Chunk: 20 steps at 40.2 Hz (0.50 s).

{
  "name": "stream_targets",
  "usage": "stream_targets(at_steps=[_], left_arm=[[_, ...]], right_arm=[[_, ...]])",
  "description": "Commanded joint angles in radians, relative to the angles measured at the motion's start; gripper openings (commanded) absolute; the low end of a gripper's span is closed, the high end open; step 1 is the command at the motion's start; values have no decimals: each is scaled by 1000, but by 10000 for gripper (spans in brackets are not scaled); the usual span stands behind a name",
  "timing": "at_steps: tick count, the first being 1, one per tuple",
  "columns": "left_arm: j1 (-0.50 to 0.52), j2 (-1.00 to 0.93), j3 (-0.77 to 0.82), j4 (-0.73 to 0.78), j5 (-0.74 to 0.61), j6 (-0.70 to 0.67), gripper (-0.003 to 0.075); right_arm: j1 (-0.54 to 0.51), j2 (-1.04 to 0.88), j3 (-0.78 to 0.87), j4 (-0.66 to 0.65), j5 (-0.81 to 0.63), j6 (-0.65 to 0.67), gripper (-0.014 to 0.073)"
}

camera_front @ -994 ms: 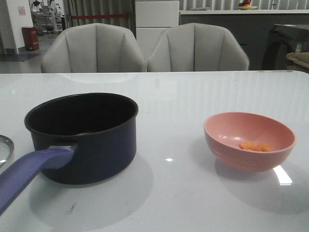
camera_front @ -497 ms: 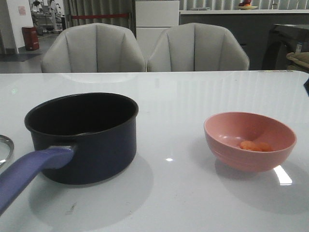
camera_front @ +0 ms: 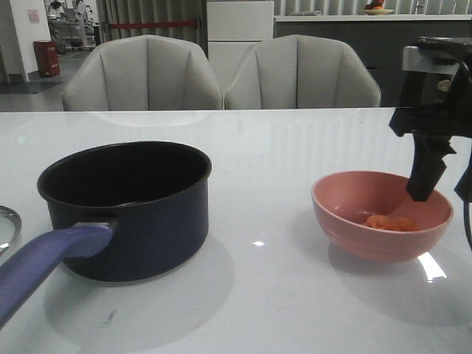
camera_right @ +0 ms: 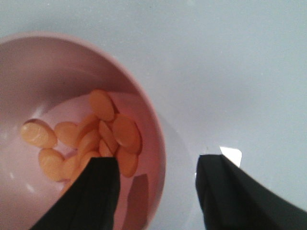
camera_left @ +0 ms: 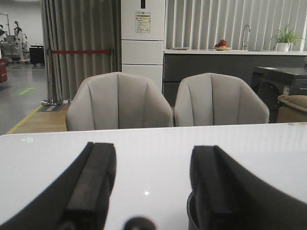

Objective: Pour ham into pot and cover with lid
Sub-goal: 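Lower the right gripper onto the pink bowl rim and grasp it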

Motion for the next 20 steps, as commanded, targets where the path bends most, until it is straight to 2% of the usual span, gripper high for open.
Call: stream_targets(at_steps=[1,4,12,20], left_arm=[[-7,8,-30,-8,-72,-5,395],[-7,8,-30,-8,-72,-5,395],[-7,8,-30,-8,-72,-5,395],[-7,8,-30,-8,-72,-5,395]], right_arm=[[-5,8,-50,6,-19,-14,447],[-5,36,-62,6,-21,-14,387],[-5,82,-79,8,-21,-14,134],[-5,83,-79,6,-70,-14,140]])
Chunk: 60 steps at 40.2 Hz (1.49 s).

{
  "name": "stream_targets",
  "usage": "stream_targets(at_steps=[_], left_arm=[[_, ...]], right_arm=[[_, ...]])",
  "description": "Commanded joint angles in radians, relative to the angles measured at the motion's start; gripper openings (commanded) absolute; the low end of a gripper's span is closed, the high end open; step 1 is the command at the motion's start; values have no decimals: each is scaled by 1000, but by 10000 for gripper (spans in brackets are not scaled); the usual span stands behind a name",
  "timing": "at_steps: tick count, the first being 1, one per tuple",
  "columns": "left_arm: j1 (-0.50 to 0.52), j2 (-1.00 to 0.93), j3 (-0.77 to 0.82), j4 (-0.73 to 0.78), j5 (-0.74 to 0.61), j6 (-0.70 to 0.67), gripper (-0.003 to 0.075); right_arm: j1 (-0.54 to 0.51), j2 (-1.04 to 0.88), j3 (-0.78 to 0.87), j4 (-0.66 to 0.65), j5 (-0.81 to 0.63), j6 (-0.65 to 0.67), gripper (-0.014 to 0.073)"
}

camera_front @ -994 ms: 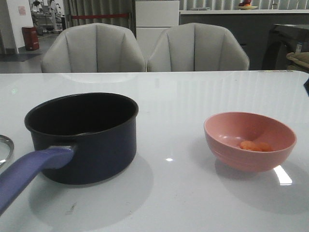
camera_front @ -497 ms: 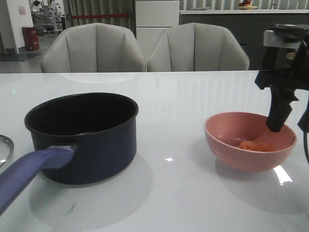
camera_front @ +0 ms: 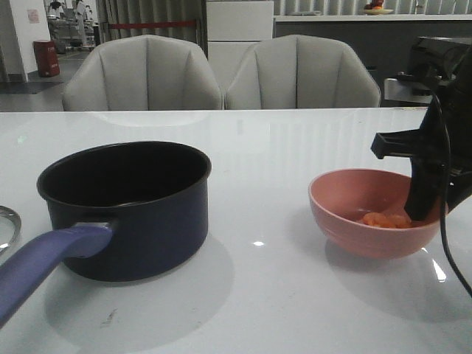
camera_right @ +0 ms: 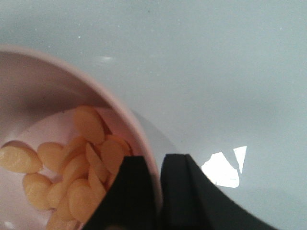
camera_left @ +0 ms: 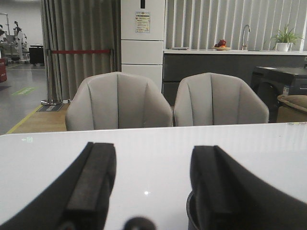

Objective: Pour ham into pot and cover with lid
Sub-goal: 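Lower the right gripper onto the pink bowl rim and grasp it, then lift the pink bowl with the right gripper toward the pot, then tilt the bowl over the pot to pour the ham slices in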

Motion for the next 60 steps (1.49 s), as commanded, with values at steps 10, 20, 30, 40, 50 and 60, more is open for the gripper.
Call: stream_targets(at_steps=[10,20,30,40,50,60], left_arm=[[-7,8,-30,-8,-72,-5,395],[-7,8,-30,-8,-72,-5,395],[-7,8,-30,-8,-72,-5,395],[-7,8,-30,-8,-72,-5,395],[-7,8,-30,-8,-72,-5,395],[-7,8,-30,-8,-72,-5,395]], right_arm=[[11,-70,-77,-13,-25,-16,140],[98,-220,-78,-18,-270,-64,140],[265,-281,-71,-113,-534,-150,140],[400,-260,-61,-184,-837,-150,140],[480,-188,-60,-253,-1107,-231,140],[526,-75,-60,-266,-1390,-471,140]])
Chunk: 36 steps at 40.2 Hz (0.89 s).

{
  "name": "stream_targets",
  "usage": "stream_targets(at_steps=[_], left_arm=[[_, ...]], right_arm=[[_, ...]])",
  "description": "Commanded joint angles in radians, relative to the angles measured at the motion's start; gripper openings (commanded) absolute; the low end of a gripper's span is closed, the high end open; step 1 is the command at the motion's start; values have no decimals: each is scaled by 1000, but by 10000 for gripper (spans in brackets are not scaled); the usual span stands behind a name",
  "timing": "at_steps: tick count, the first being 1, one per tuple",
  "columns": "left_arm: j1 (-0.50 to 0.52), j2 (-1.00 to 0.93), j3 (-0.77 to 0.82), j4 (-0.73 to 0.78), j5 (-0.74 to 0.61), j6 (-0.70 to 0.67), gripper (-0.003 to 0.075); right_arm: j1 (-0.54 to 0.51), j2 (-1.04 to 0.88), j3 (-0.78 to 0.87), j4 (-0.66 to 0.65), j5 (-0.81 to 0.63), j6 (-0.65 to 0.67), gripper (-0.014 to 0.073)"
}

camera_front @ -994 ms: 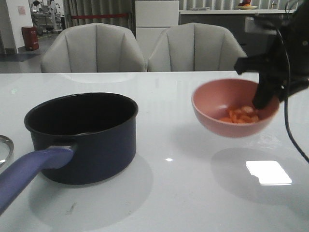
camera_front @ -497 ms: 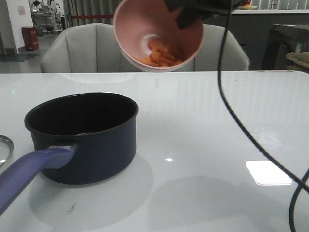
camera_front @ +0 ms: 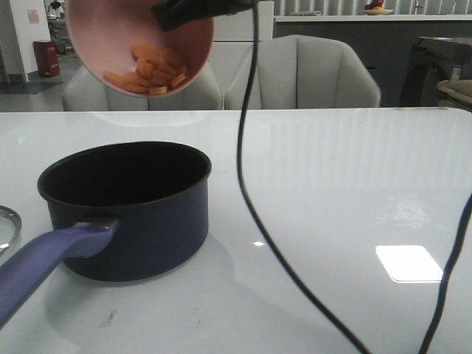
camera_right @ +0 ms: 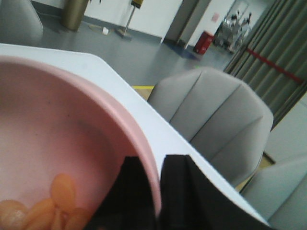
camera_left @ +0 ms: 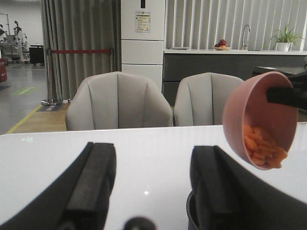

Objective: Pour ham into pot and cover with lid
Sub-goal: 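Tilt the bowl over the pot to pour the ham slices in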

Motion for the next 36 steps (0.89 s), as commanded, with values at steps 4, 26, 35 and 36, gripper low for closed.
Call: stream_targets(at_steps=[4,26,35,36], left_arm=[[-7,8,-30,-8,-74,-5,395],[-7,8,-30,-8,-74,-5,395],[-7,8,-30,-8,-74,-5,395],[-7,8,-30,-8,-74,-5,395]], right_arm=[[10,25,-25,-8,-318,-133,140],[16,145,30,-46,-737,-321,140],[28,113,30,173,-513,-78,140],[28,99,29,211,-471,-56,140]])
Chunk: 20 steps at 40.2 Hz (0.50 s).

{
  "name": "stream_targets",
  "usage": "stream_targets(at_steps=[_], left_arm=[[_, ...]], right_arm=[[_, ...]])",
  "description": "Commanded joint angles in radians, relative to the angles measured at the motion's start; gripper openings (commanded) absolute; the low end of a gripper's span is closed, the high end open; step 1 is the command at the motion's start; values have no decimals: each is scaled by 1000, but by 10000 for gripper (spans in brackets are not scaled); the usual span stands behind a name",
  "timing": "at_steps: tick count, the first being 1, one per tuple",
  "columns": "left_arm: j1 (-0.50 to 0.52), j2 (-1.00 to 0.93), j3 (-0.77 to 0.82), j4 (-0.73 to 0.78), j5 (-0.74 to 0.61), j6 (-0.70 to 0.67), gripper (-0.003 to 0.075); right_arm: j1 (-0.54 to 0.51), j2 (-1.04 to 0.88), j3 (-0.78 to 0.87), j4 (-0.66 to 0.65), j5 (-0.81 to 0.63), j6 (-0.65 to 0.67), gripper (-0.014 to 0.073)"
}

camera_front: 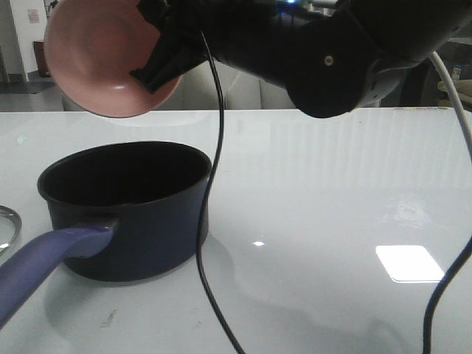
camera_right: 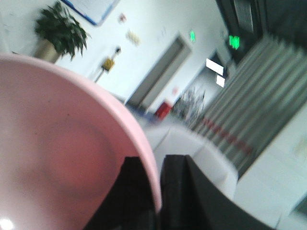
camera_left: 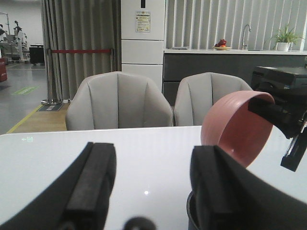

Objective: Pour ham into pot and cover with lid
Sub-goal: 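Tilt the bowl over the pot to pour the ham slices in, then return the empty bowl to its spot and release it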

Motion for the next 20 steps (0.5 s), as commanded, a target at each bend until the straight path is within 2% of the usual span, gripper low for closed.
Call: stream_targets(at_steps=[1,9,20], left_arm=[[-7,8,-30,-8,-74,-5,395],[-7,8,-30,-8,-74,-5,395],[-7,8,-30,-8,-74,-5,395]], right_arm=[[0,-108,-25,157,55,130,140],[-7,-233,-25,373,388,142,140],[-80,-386,-25,521,880,61,140]])
